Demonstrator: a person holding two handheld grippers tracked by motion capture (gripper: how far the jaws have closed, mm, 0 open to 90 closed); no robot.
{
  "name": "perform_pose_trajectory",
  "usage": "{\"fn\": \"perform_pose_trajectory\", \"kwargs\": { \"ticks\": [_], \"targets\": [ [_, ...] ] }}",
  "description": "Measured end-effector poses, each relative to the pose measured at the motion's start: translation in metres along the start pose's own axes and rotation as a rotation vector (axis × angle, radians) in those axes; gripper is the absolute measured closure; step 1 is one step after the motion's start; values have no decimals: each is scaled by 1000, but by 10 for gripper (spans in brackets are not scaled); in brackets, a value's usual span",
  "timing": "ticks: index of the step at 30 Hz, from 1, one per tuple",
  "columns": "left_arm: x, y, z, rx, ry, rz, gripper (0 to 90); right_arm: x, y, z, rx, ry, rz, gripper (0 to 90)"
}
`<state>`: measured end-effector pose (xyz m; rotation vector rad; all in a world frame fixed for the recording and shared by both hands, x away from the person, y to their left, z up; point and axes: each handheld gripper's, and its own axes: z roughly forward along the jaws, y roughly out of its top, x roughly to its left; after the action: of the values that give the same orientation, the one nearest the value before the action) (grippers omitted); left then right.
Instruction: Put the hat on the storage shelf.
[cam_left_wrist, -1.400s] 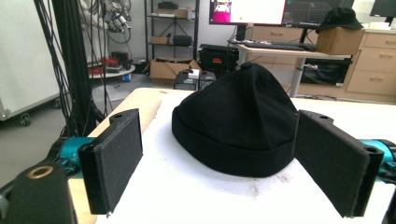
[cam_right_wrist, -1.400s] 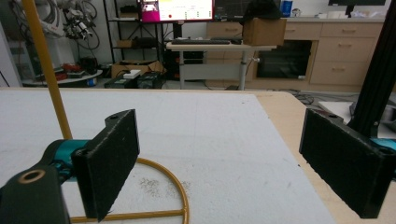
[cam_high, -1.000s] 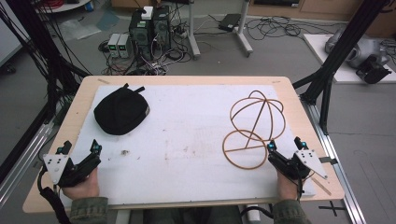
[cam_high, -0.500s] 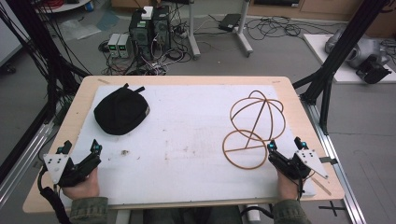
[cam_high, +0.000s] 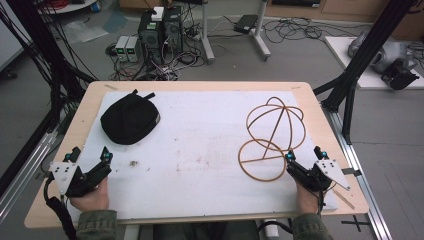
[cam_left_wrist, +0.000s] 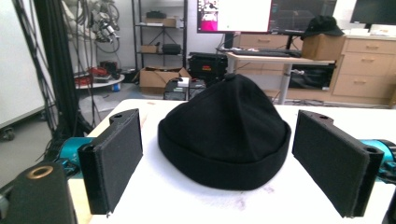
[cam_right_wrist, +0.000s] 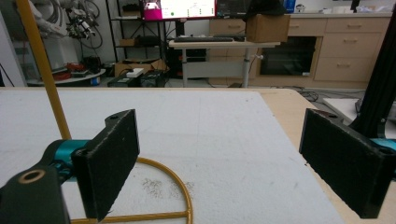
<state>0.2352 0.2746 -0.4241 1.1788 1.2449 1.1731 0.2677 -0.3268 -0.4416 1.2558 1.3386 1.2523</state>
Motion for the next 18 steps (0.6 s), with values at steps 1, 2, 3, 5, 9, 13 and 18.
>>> {"fn": "perform_pose_trajectory", "kwargs": {
  "ticks": [1,2,3,5,9,13,18],
  "targets": [
    [-2,1,1,1,-2,10,164,0,0,1,-1,2,-4,113],
    [-3,2,3,2,-8,20,164,0,0,1,-1,0,-6,113],
    [-4,3,4,3,-17,26,164,0,0,1,-1,0,-6,113],
    [-6,5,6,18,-26,30,164,0,0,1,2,4,-6,113],
    [-13,6,11,48,-35,69,164,0,0,1,4,0,-8,113],
    [-16,8,25,88,-51,65,164,1,1,0,1,5,-8,113],
    [-27,15,47,142,-107,56,164,1,0,2,1,13,-7,113]
  ]
}}
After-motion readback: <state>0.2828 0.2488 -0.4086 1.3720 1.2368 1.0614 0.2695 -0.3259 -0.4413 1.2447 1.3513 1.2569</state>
